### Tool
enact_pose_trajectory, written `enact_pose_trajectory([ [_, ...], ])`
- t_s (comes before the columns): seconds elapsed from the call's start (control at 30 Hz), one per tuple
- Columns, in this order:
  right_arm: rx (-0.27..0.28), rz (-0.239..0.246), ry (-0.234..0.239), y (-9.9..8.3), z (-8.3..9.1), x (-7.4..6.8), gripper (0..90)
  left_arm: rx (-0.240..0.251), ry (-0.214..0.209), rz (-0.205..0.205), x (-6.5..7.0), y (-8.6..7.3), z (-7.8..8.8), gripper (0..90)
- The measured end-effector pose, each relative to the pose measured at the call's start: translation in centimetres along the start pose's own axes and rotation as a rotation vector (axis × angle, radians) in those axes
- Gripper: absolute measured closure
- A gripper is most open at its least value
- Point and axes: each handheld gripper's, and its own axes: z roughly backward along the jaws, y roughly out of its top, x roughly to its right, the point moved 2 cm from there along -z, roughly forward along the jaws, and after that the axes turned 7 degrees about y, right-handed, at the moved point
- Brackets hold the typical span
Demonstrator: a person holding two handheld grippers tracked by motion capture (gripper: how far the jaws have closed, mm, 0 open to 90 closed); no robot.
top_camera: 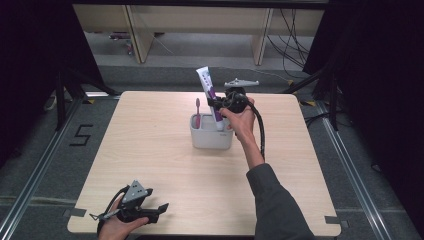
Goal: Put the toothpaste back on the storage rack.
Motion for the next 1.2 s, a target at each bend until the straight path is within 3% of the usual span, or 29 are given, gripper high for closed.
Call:
enact_pose_trajectory([
  [0.17, -0.001, 0.0, -0.009, -0.2, -0.4, 0.2, 75.3, -0.014, 0.002, -0.02, -0.1, 0.0, 0.1, 21.4],
  [0.2, 0.006, 0.021, -0.008, -0.2, -0.5, 0.4, 75.3, -0.013, 0.002, -0.02, 0.0, 0.0, 0.1, 21.4],
  [0.23, 0.005, -0.008, -0.008, -0.2, -0.5, 0.3, 75.3, 0.002, -0.001, 0.004, 0.1, 0.0, 0.0, 21.3],
  [0.3, 0.012, -0.013, -0.008, -0.3, -0.6, 0.3, 75.3, 0.001, -0.002, 0.004, 0.1, 0.0, 0.0, 21.3],
  [0.33, 0.011, -0.017, -0.005, -0.3, -0.6, 0.3, 75.3, -0.017, 0.0, -0.023, -0.1, 0.0, 0.1, 21.3],
  [0.43, 0.015, -0.009, -0.011, -0.3, -0.7, 0.4, 75.3, -0.013, 0.002, -0.019, 0.0, 0.0, 0.0, 21.3],
  [0.47, 0.017, -0.008, -0.013, -0.3, -0.7, 0.4, 75.3, 0.003, 0.0, 0.004, 0.1, 0.0, -0.1, 21.3],
  [0.53, 0.026, 0.011, -0.021, -0.4, -0.8, 0.5, 75.3, 0.002, -0.001, 0.003, 0.2, 0.0, -0.1, 21.4],
  [0.57, 0.023, -0.013, -0.021, -0.4, -0.8, 0.4, 75.3, 0.002, -0.001, 0.003, 0.2, 0.0, -0.1, 21.4],
  [0.6, 0.024, 0.003, -0.017, -0.5, -0.9, 0.5, 75.2, 0.002, 0.0, 0.004, 0.1, 0.0, -0.1, 21.4],
  [0.63, 0.019, -0.026, -0.021, -0.5, -0.9, 0.3, 75.3, 0.0, -0.003, 0.003, 0.1, 0.0, 0.0, 21.3],
  [1.0, 0.039, -0.019, -0.043, -1.3, -1.3, 0.6, 75.3, -0.001, -0.002, -0.006, 0.1, 0.0, 0.0, 21.4],
  [1.07, 0.033, -0.037, -0.042, -1.6, -1.3, 0.7, 75.2, -0.012, -0.002, -0.022, 0.0, 0.0, 0.1, 21.4],
  [1.2, 0.02, -0.019, -0.044, -2.0, -1.3, 0.9, 75.2, -0.018, -0.004, -0.025, 0.0, 0.0, 0.0, 21.4],
])
